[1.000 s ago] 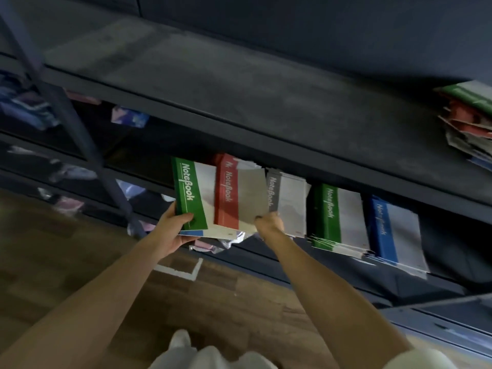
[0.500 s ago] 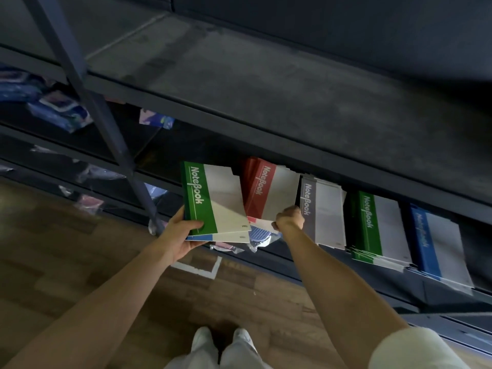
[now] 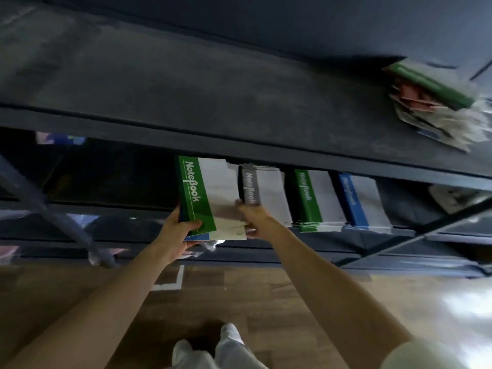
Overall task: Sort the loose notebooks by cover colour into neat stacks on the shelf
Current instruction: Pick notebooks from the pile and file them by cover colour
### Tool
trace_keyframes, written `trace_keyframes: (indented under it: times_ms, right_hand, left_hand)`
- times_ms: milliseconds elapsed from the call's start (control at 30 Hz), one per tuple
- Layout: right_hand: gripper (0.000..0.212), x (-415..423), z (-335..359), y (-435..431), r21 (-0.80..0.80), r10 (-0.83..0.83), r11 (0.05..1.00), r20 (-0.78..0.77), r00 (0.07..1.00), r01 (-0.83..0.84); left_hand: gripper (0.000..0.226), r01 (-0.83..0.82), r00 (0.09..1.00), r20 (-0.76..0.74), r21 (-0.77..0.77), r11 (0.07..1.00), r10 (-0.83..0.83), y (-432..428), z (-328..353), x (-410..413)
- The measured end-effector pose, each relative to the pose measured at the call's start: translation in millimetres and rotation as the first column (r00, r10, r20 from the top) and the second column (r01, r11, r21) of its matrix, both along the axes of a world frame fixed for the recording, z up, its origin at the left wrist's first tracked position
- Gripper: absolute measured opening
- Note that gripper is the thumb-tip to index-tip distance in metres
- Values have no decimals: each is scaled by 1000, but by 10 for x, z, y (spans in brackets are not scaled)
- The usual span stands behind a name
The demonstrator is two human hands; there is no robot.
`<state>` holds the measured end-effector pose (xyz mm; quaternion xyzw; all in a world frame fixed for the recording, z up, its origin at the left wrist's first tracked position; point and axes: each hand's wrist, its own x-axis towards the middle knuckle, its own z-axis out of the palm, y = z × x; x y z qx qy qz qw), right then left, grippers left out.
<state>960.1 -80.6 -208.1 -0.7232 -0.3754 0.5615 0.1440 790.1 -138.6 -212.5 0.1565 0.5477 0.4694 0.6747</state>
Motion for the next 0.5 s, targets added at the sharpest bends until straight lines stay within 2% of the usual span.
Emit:
trace_keyframes:
  times_ms: [67,167,367,500]
  right_hand:
    - [20,236,23,-23,74,62,995,123,990,-71]
    - [18,601,96,-65,157,21,985,268,963,-65]
    - [31,1539,49,0,211,-77,978,356,931,1]
    - [21,2135,-24,137,186,-96,982,321,942,36]
  left_hand:
    - [50,18,1000,0,25,1000,-18,91,1,254]
    - [41,87,996,12,46,995,-88,177,-16,608]
    - [44,181,983,45,-18,983,-180,312,-2,1432]
    - [49,194,981,-5,-23,981,-194,439,7,1866]
